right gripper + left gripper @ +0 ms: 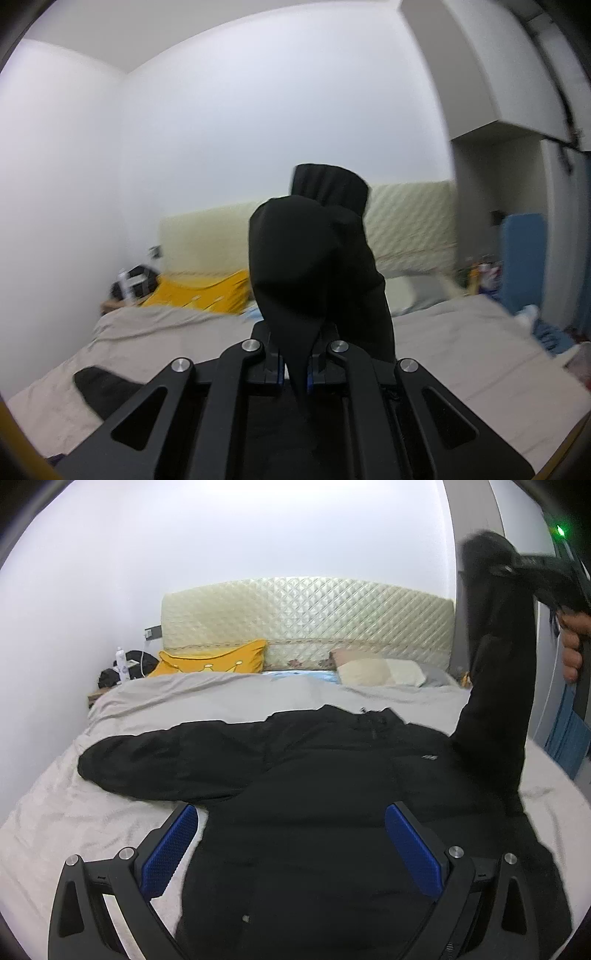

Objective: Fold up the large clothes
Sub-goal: 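Close the right tool on the sleeve cuff and lift it, then carry the sleeve across the jacket body with the right tool, release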

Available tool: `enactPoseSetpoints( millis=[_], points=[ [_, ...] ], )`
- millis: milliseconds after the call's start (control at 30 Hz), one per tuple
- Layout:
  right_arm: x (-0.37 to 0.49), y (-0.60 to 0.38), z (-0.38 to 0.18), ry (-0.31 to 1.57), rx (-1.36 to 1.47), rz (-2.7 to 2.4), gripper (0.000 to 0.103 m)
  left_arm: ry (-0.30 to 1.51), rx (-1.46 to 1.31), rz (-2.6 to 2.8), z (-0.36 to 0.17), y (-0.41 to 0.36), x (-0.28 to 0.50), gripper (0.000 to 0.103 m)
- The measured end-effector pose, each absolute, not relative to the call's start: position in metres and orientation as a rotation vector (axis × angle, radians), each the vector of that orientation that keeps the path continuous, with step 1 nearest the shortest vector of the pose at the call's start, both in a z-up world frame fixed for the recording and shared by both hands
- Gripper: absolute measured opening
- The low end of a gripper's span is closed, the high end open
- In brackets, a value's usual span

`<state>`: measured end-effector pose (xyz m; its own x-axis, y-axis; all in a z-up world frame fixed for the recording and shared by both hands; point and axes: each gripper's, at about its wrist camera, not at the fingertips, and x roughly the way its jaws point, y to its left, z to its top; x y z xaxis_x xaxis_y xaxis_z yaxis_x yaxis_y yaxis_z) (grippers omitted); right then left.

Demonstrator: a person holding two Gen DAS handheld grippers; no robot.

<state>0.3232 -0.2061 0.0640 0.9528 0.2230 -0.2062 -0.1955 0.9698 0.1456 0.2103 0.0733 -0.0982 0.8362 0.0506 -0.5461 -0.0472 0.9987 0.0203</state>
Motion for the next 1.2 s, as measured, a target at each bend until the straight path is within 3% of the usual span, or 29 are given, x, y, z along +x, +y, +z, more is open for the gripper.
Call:
enactPoseSetpoints(
  millis=[367, 733, 933, 1033, 1100, 1167, 1200],
  points=[
    [0.352, -0.067, -0.051, 0.424, 0.043, 0.388, 0.008, 0.572, -0.057, 0.150, -0.098, 0.133, 0.208, 0.103],
    [0.367, -0.008, -0.188, 0.733, -0.101, 0.395, 0.008, 0.636, -0.114, 0.162, -0.122, 0.156, 0.223, 0.103],
    [0.370, -0.018, -0.202, 0.765, -0.040, 0.396, 0.011, 0.667, -0.123, 0.147, -0.133, 0.155, 0.231, 0.103],
    [0.363, -0.014, -0.198, 0.774, -0.061, 0.435, 0.033, 0.668, -0.130, 0.135, -0.133, 0.152, 0.231, 0.103],
    [0.353, -0.013, -0.193, 0.761, -0.076, 0.448, 0.066, 0.663, -0.140, 0.131, -0.132, 0.152, 0.230, 0.103],
    [0.340, -0.012, -0.184, 0.730, -0.073, 0.471, 0.081, 0.655, -0.146, 0.127, -0.130, 0.152, 0.228, 0.102],
    [0.334, -0.013, -0.180, 0.713, -0.067, 0.472, 0.081, 0.651, -0.145, 0.128, -0.128, 0.151, 0.226, 0.103]
  ],
)
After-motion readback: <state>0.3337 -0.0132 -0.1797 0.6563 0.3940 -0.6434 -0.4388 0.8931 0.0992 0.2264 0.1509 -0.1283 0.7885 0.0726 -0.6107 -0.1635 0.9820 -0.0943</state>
